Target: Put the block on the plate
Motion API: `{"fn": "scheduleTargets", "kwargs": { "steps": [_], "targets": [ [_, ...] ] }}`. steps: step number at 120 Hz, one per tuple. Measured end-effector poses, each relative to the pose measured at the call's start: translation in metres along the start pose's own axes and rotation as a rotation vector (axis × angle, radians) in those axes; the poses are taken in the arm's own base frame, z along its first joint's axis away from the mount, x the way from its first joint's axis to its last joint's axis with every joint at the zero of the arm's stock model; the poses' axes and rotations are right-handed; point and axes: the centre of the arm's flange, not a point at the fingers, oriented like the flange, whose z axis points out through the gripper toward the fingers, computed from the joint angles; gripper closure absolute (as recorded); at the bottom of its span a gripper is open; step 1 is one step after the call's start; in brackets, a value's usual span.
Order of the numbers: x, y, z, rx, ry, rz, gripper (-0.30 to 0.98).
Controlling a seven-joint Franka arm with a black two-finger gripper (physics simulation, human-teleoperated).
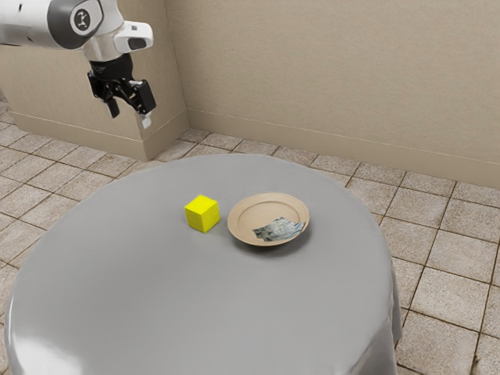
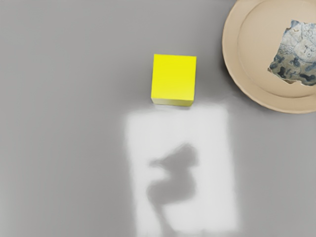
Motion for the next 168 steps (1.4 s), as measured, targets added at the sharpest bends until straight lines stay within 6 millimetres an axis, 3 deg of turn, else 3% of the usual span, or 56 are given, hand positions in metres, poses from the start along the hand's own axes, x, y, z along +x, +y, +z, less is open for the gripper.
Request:
{"fn": "scheduleTargets", "kwargs": {
  "steps": [32,68,83,103,142,168],
  "targets": [
    [0.005,0.001,0.01,-0.008,-0.014,0.014,0.0],
    [0.066,0.04,0.097,-0.055,-0.101,0.072,0.0],
    [0.089,0.037,0.139,-0.035,-0.125,0.091,0.0],
    [0.101,0.026,0.207,-0.029,-0.156,0.111,0.0],
    [0.121,0.008,0.265,-0.048,-0.104,0.111,0.0],
    [0.13,0.015,0.312,-0.047,-0.102,0.133,0.0]
  ]
}}
